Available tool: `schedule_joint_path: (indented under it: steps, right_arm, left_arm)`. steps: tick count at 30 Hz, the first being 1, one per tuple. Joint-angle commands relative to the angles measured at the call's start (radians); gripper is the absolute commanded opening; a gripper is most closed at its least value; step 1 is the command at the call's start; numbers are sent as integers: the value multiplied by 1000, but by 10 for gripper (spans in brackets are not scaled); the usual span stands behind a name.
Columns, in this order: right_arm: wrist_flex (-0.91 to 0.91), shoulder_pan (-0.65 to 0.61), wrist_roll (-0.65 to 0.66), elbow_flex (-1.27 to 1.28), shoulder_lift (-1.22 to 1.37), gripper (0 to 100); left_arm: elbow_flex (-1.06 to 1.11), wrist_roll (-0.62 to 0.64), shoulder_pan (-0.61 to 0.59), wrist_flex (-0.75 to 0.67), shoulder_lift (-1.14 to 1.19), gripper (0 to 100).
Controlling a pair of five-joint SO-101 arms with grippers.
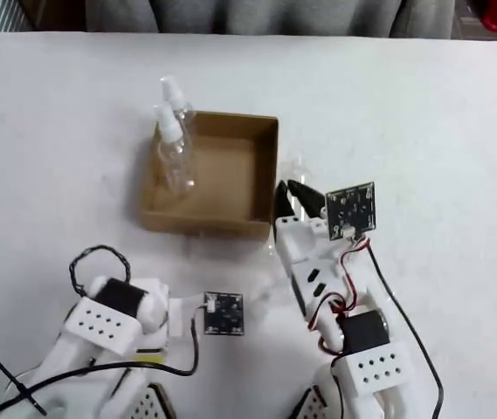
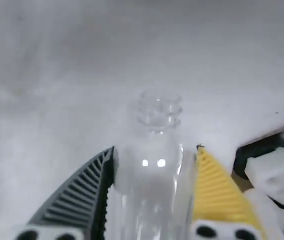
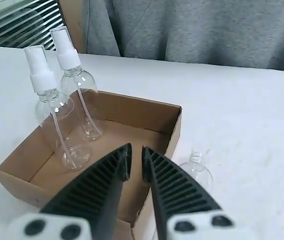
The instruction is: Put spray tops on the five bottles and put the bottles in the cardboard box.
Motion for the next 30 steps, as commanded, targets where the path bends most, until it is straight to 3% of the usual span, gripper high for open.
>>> schedule_joint_path:
  steps: [1,4,10,18,30]
  right_arm:
    - [5,-8,6,-46,-1,19]
    - [5,-8,5,-46,-1,19]
    - [5,-8,6,-44,-1,19]
    - [1,-8,12,-37,-2,19]
    - [8,-28,31,-35,-2,20]
  left_arm:
    - [21,18,1,6,10,54]
    - [-41,55,-1,12,10,53]
    - [-239,351,-1,9,16,53]
    - [-333,612,-12,-54,10,54]
    - [-288,890,-409,-296,13,55]
